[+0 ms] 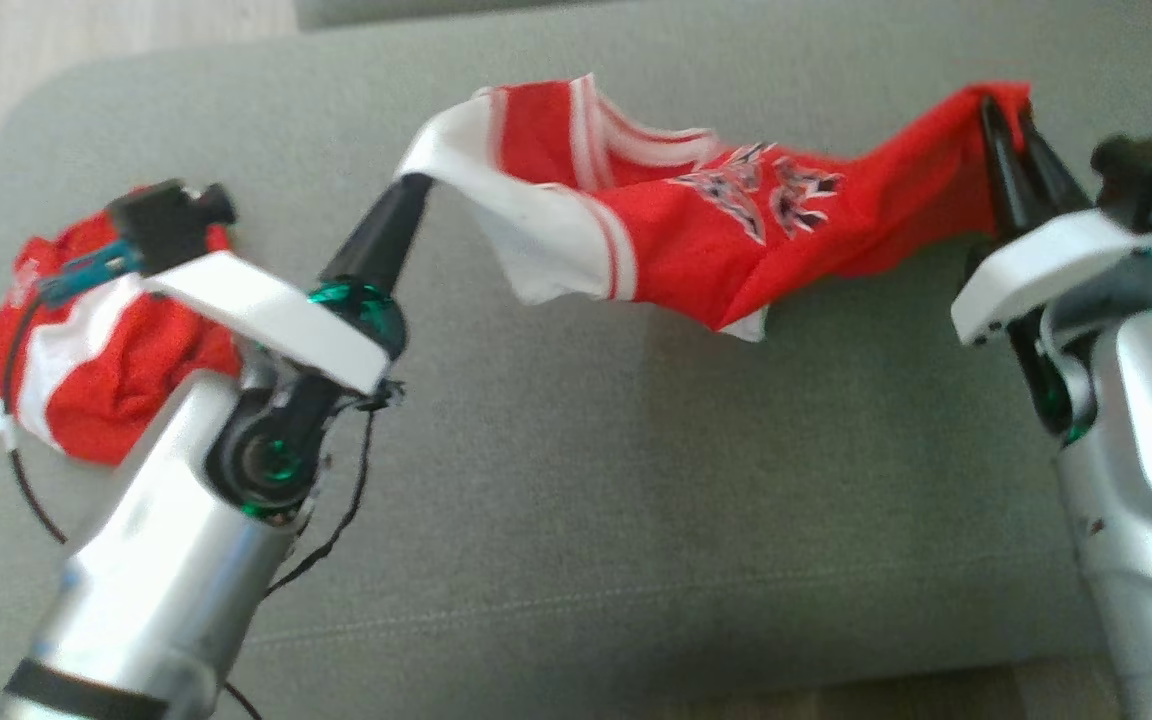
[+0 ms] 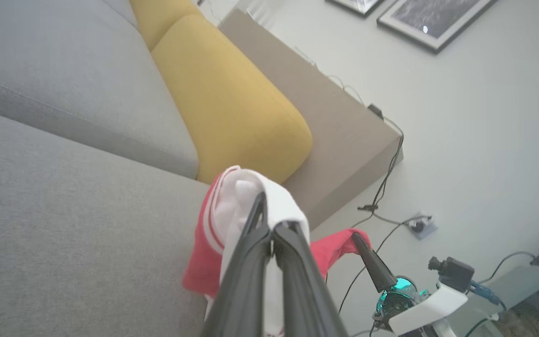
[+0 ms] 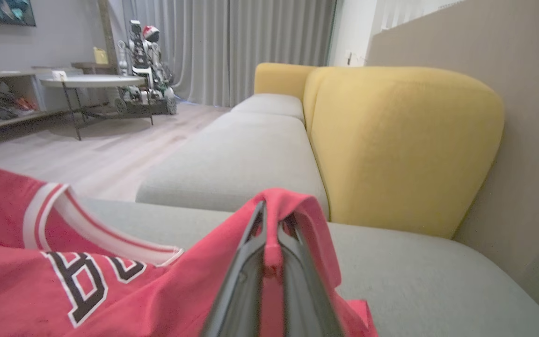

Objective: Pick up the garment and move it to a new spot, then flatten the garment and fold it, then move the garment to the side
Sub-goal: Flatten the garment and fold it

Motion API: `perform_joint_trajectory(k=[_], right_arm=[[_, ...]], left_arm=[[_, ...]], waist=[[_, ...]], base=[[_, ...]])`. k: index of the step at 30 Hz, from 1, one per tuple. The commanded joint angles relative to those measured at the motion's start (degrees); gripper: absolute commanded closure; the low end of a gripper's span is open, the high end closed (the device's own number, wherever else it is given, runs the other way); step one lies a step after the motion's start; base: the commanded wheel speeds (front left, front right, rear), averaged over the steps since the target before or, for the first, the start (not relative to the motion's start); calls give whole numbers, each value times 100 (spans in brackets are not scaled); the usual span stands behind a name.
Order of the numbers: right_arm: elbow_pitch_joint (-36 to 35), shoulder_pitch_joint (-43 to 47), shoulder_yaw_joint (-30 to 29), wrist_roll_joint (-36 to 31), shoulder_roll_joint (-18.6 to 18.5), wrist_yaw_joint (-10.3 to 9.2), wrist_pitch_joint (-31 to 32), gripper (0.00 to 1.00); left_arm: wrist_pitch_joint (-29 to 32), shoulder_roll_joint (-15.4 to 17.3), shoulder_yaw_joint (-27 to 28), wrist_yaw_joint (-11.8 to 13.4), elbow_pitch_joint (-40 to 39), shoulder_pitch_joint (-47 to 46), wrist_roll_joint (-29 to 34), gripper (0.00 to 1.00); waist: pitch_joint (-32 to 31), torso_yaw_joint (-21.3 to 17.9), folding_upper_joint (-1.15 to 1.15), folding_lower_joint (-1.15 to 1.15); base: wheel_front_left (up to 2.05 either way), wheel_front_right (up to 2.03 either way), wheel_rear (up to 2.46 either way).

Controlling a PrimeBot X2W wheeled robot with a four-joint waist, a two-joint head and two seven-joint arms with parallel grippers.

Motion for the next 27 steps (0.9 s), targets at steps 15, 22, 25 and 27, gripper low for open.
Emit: perform_joint_trajectory(k=[15, 22, 25, 27], right_arm=[[-186, -1415, 646, 1477, -774, -1, 697, 100], [-788, -1312, -409, 1159, -589, -1, 1805, 100], [-1081, -1366, -630, 1022, -487, -1, 2184, 100], [-1326, -1523, -795, 837, -380, -1, 2477, 100]], left_arm=[[-489, 38, 1656, 1242, -1852, -32, -1157, 100], [-675, -90, 2073, 2145, -2619, 42, -1414, 100], [-613, -77, 2119, 2418, -2745, -140, -1454, 100], [-504, -14, 2080, 2646, -2723, -486, -1397, 100]], waist=[[-814, 109, 0, 0], [-701, 85, 0, 0], [-488, 75, 0, 0], [-191, 64, 0, 0]], base=[[0, 0, 0], [0, 0, 0], [0, 0, 0], [0, 0, 0]])
